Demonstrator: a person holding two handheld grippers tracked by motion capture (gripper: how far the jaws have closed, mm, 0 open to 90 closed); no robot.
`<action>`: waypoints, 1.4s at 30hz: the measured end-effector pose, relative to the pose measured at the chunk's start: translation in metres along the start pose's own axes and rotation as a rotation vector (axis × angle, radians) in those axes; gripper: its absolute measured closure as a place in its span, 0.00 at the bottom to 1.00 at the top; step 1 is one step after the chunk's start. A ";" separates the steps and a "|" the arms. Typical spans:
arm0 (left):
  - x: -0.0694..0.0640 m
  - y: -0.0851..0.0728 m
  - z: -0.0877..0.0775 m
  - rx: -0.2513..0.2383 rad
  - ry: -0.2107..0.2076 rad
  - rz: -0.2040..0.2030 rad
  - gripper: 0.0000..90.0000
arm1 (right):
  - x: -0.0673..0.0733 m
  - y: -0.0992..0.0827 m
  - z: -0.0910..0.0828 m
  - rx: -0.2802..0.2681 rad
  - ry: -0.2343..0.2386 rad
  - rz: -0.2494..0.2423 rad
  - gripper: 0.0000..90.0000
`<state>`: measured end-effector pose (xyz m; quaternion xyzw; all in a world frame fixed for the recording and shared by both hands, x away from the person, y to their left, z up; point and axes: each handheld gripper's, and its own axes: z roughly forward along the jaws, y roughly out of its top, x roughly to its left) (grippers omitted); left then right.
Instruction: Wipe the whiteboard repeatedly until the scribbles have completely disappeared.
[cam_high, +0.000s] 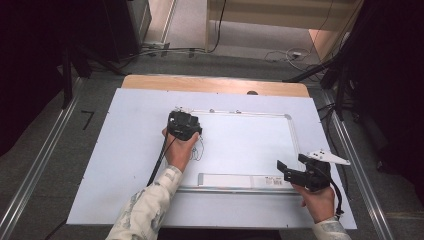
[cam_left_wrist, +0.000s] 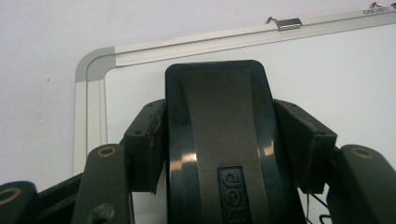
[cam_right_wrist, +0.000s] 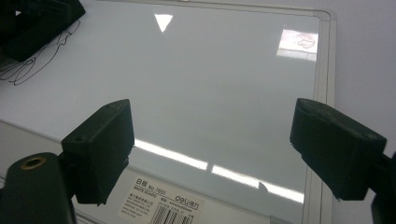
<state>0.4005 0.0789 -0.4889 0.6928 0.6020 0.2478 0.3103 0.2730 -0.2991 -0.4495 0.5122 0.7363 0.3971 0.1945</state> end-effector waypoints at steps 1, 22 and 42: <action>0.000 0.000 0.000 0.000 0.000 0.000 0.45 | 0.000 0.000 0.000 0.000 0.000 -0.001 0.14; -0.019 -0.043 -0.042 0.011 -0.046 0.022 0.45 | 0.001 -0.001 -0.001 0.002 -0.002 -0.004 0.14; -0.010 -0.005 -0.004 0.006 -0.023 0.030 0.45 | 0.000 0.000 0.000 0.003 -0.002 0.001 0.14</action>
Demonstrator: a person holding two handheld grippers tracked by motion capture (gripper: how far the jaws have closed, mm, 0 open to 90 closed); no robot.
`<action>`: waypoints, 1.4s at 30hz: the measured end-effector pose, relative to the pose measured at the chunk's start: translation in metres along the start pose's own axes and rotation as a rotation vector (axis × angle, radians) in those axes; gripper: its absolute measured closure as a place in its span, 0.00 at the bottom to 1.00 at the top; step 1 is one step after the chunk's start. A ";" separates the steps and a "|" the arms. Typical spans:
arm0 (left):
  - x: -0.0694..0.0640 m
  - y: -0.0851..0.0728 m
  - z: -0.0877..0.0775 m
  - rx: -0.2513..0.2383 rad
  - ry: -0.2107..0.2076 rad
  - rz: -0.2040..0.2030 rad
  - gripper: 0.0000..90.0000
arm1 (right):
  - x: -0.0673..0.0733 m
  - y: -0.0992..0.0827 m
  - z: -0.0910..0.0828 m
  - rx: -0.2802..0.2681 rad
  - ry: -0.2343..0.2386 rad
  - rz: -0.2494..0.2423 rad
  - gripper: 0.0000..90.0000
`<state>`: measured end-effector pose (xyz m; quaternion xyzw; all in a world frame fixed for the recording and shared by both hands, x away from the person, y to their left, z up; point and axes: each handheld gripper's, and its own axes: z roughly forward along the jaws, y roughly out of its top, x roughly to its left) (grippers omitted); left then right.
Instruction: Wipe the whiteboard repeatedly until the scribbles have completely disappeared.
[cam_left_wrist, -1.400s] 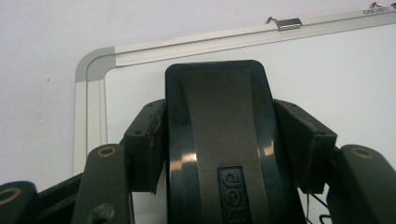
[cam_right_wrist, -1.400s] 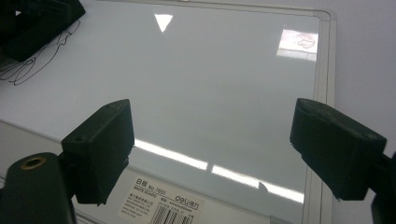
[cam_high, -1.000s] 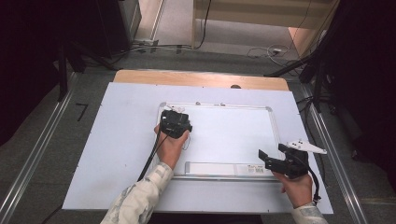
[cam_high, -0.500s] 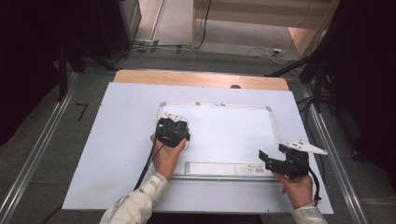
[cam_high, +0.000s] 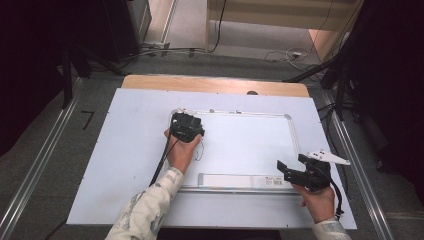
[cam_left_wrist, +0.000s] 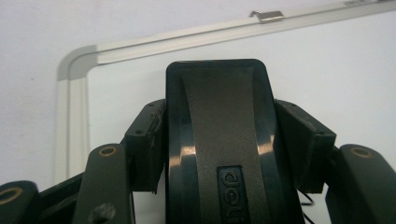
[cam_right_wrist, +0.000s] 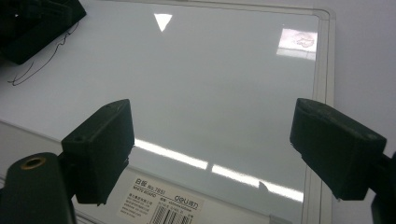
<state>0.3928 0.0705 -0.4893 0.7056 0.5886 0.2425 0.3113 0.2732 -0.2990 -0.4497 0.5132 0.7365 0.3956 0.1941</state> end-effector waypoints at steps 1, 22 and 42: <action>-0.003 -0.001 -0.001 0.000 -0.009 0.008 0.45 | 0.000 0.000 0.000 0.000 0.000 -0.001 0.14; 0.014 -0.017 -0.016 -0.005 -0.034 -0.011 0.45 | -0.001 -0.002 -0.003 -0.001 -0.004 0.005 0.14; -0.019 -0.019 -0.016 -0.010 -0.066 0.062 0.47 | 0.001 0.000 0.001 0.005 0.000 -0.002 0.14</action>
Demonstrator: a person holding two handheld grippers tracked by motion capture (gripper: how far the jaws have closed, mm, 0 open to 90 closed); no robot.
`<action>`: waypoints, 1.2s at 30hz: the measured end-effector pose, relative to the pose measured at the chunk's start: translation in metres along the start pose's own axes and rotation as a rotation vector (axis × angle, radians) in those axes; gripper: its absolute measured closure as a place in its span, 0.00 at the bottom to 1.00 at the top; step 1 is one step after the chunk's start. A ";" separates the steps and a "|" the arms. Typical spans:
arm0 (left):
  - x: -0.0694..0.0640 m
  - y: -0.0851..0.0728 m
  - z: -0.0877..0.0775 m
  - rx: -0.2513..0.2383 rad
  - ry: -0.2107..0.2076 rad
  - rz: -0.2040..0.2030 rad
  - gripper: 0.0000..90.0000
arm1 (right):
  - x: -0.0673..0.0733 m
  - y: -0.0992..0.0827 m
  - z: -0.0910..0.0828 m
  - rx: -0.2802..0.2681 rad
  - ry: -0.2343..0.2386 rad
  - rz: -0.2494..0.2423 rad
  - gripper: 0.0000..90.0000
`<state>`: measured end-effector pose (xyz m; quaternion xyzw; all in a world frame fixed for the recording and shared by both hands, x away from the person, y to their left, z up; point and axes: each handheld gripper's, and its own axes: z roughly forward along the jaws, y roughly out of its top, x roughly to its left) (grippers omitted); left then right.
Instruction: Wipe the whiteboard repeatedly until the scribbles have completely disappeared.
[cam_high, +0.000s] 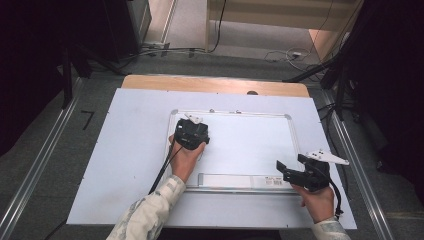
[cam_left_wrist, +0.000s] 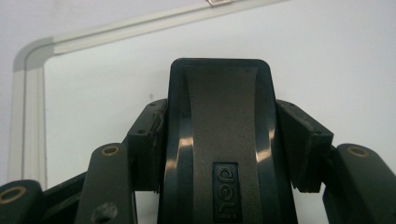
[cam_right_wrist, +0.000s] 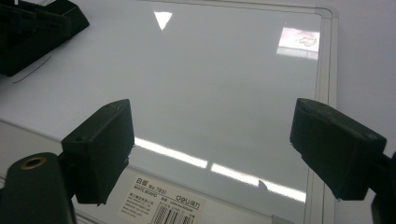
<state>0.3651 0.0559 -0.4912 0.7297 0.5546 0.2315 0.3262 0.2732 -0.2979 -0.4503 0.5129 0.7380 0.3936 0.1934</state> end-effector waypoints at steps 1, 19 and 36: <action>0.000 0.000 0.000 0.000 0.000 0.000 0.47 | 0.000 0.000 0.000 0.000 0.000 0.000 0.14; 0.038 0.017 0.016 -0.006 0.073 -0.098 0.47 | -0.002 -0.001 -0.003 -0.003 0.000 0.005 0.14; 0.022 0.031 0.030 0.001 0.043 -0.062 0.47 | -0.001 0.000 -0.002 -0.005 0.004 0.004 0.14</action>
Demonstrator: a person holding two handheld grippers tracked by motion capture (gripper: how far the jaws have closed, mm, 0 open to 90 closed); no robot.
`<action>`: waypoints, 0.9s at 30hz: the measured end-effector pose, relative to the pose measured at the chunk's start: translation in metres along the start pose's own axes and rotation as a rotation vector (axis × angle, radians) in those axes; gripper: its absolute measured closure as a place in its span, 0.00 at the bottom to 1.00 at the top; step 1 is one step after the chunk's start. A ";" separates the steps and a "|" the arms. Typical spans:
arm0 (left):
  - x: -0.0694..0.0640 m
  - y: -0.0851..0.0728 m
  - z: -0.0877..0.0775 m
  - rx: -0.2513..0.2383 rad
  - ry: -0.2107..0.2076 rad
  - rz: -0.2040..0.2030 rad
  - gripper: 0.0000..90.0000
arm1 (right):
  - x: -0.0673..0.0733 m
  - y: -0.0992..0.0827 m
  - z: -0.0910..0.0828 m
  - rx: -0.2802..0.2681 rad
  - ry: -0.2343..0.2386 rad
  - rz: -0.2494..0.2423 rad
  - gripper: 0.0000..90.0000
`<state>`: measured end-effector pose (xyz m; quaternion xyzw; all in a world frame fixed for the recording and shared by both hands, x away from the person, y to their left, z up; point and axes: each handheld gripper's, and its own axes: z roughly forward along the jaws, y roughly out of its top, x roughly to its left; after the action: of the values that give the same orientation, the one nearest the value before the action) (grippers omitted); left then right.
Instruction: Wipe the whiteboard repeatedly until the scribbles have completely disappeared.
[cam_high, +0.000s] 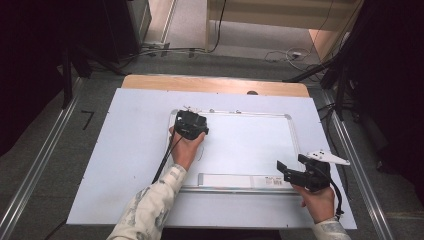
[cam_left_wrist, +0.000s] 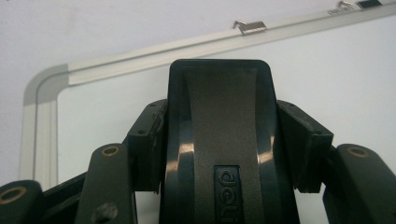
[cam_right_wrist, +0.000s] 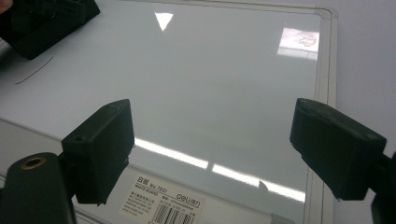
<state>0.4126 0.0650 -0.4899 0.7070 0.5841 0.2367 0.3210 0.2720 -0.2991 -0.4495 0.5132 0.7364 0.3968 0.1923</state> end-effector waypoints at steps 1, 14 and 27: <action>0.002 0.002 0.002 0.000 0.004 -0.005 0.47 | 0.000 0.000 0.000 0.000 0.000 0.001 0.14; 0.005 0.006 0.007 -0.001 0.020 0.003 0.47 | -0.003 -0.001 -0.003 -0.008 -0.001 0.008 0.14; -0.035 -0.050 -0.044 -0.014 -0.070 0.083 0.47 | 0.000 -0.001 -0.002 -0.001 -0.005 0.001 0.14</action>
<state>0.3409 0.0444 -0.4947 0.7363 0.5409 0.2291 0.3359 0.2696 -0.3001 -0.4489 0.5146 0.7354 0.3959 0.1940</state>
